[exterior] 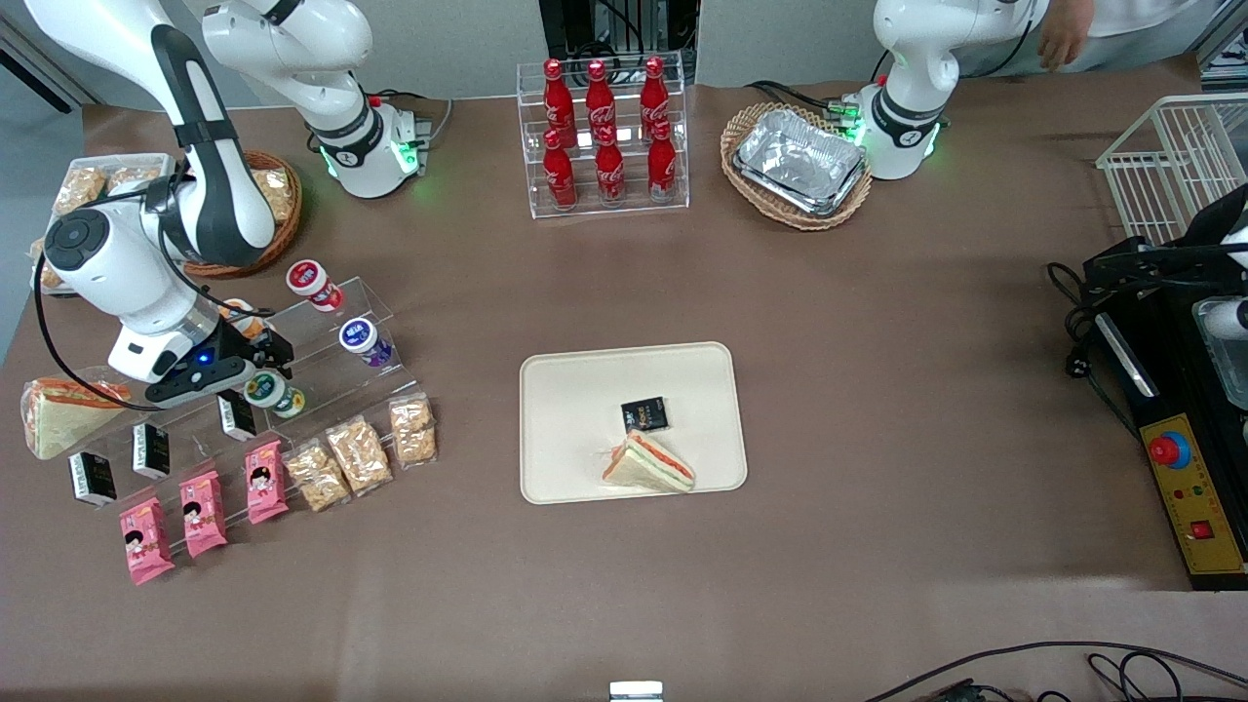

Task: Place green gum on tray
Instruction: 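Lower the open right gripper over the green-labelled gum bottle in the rack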

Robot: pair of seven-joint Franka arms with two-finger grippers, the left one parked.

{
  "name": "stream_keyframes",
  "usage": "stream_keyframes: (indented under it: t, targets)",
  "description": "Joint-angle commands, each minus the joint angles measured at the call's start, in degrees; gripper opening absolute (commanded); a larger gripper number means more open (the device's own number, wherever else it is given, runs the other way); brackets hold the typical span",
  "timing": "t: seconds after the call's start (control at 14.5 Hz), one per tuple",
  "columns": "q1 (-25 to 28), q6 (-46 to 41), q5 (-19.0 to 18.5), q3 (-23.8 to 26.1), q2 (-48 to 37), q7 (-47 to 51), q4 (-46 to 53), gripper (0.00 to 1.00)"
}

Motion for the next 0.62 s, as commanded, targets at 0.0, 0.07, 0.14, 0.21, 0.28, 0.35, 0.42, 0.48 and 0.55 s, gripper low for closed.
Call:
stream_keyframes:
  t: [0.0,0.07,0.14,0.21,0.28,0.35,0.42,0.48,0.55]
  targets:
    - [0.1,5.8,0.1,0.0,-0.9,-0.7,-3.9,1.0]
    - [0.1,6.3,0.2,0.0,-0.4,-0.7,-3.9,1.0]
    - [0.1,6.4,0.2,0.0,0.0,-0.5,-3.9,1.0]
    - [0.2,7.0,0.2,0.0,0.1,-0.2,-3.9,1.0]
    - [0.2,7.2,0.2,0.0,0.7,-0.2,-3.9,1.0]
    - [0.2,7.7,0.3,0.0,1.3,-0.1,-3.7,0.98]
    - [0.2,8.2,0.4,0.0,1.8,-0.1,-3.5,0.98]
    - [0.6,8.2,0.6,0.1,2.1,0.6,-3.2,0.97]
    - [1.5,8.2,0.6,0.0,2.2,2.0,-3.0,0.97]
